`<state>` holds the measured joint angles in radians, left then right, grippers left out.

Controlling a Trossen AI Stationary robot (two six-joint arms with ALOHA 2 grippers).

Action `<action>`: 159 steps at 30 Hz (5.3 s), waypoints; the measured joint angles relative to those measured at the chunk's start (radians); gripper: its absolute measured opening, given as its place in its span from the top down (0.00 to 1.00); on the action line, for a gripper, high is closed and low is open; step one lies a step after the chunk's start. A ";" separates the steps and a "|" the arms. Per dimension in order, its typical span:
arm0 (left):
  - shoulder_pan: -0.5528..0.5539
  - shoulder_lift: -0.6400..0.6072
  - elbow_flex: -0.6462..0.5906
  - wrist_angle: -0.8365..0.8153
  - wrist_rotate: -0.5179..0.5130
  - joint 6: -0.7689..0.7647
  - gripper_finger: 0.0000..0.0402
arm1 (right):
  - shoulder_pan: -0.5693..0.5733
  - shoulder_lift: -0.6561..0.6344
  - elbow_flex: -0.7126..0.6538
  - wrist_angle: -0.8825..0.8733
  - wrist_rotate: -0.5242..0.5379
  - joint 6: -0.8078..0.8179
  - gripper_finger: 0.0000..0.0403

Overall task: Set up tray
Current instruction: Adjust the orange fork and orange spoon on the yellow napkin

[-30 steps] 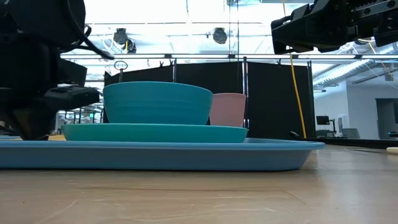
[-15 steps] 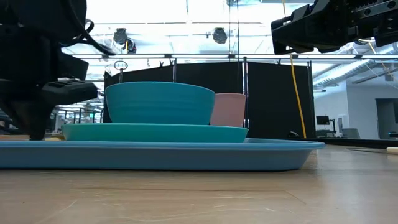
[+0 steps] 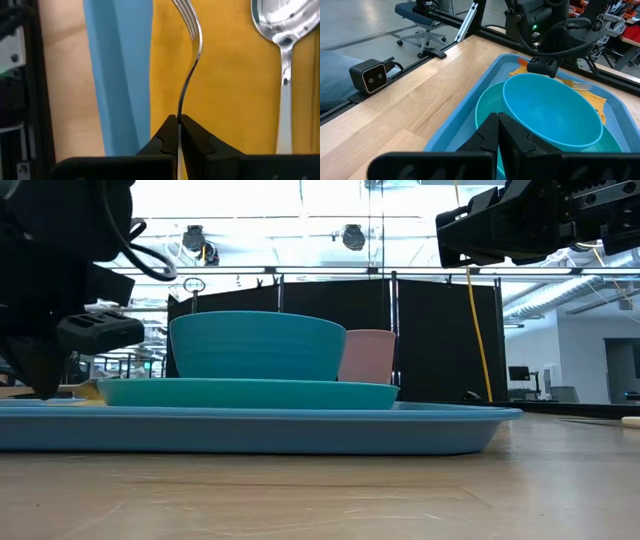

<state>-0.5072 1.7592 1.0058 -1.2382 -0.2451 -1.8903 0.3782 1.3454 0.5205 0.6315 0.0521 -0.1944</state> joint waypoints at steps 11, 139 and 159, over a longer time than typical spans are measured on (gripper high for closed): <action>0.058 0.002 0.000 0.079 -0.095 0.061 0.96 | -0.014 0.000 0.000 -0.001 0.001 0.021 1.00; -0.059 0.007 -0.064 0.336 -0.257 -0.068 0.91 | 0.002 0.001 0.000 0.045 -0.078 0.099 1.00; -0.082 0.007 -0.063 0.275 -0.264 -0.127 0.91 | 0.002 0.001 0.000 0.041 -0.072 0.082 1.00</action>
<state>-0.5888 1.7660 0.9432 -0.9633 -0.5093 -2.0177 0.3805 1.3460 0.5201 0.6721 -0.0202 -0.1122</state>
